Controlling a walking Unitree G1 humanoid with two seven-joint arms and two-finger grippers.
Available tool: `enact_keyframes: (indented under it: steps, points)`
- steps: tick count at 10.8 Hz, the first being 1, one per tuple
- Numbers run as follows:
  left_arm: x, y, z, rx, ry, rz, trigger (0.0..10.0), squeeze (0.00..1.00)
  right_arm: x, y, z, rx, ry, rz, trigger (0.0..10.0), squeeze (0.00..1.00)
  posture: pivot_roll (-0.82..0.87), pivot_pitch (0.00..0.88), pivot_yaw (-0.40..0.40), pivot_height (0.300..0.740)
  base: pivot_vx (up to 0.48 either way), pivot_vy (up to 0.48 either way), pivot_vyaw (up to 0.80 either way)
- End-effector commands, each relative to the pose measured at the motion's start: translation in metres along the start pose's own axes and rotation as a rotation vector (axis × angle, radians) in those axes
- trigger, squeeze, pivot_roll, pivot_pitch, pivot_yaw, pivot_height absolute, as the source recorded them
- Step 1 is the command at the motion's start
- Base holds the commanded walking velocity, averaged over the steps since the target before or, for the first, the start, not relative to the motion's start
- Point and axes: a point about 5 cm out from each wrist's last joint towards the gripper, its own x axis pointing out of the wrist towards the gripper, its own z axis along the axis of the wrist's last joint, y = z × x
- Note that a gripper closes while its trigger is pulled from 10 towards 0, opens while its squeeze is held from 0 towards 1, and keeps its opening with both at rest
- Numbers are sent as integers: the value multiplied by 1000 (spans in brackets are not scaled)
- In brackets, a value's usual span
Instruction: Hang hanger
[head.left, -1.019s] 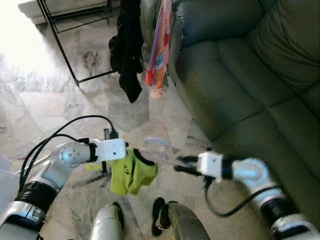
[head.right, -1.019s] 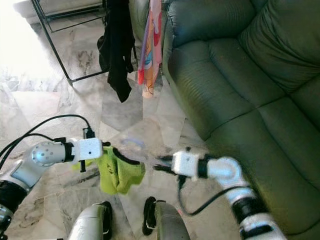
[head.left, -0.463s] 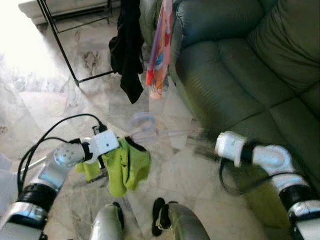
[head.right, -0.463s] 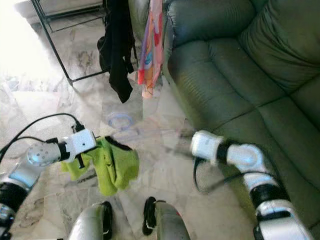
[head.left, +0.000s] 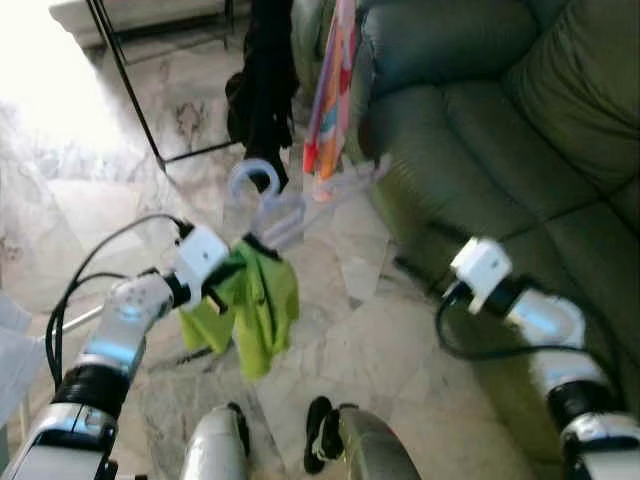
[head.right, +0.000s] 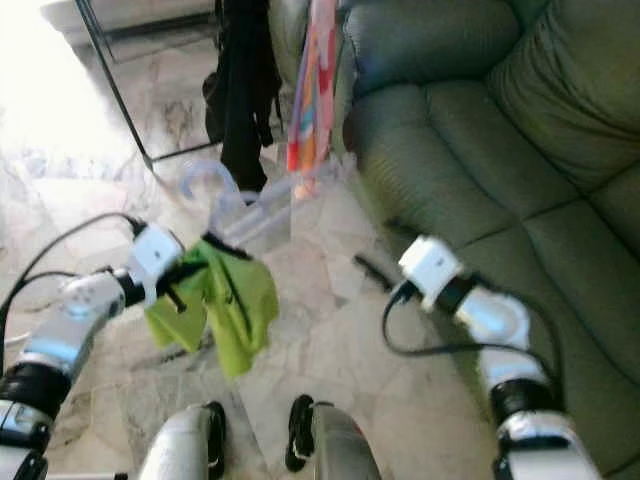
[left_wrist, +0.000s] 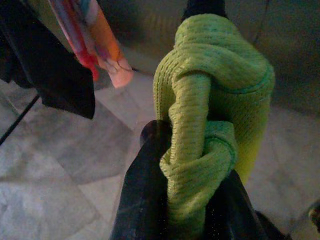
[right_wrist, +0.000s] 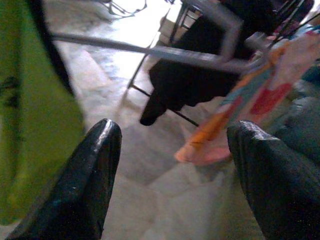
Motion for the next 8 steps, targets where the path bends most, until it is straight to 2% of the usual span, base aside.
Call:
enact_keyframes:
  steps: [1,2,3,4,7,8]
  points:
    - [2,0,17,10,-76,-29,0,0,-1,13,-4,60,8,42,10000,1000,70,208,-99,740,0,0,0]
    - [3,-4,28,47,-129,-75,0,0,1,27,-9,120,23,88,10000,1000,74,211,-96,740,0,0,0]
    - [1,-19,43,208,-189,-212,0,0,3,50,-17,203,51,158,10000,1000,81,213,-92,740,0,0,0]
    - [-2,-29,46,337,-175,-331,0,0,6,65,-21,248,71,181,10000,1000,89,216,-88,740,0,0,0]
    - [-11,-28,42,448,-81,-466,0,0,10,76,-20,344,70,229,10000,1000,91,218,-90,740,0,0,0]
    - [-10,-29,50,413,-114,-467,0,0,12,74,-19,345,67,225,10000,1000,88,221,-92,740,0,0,0]
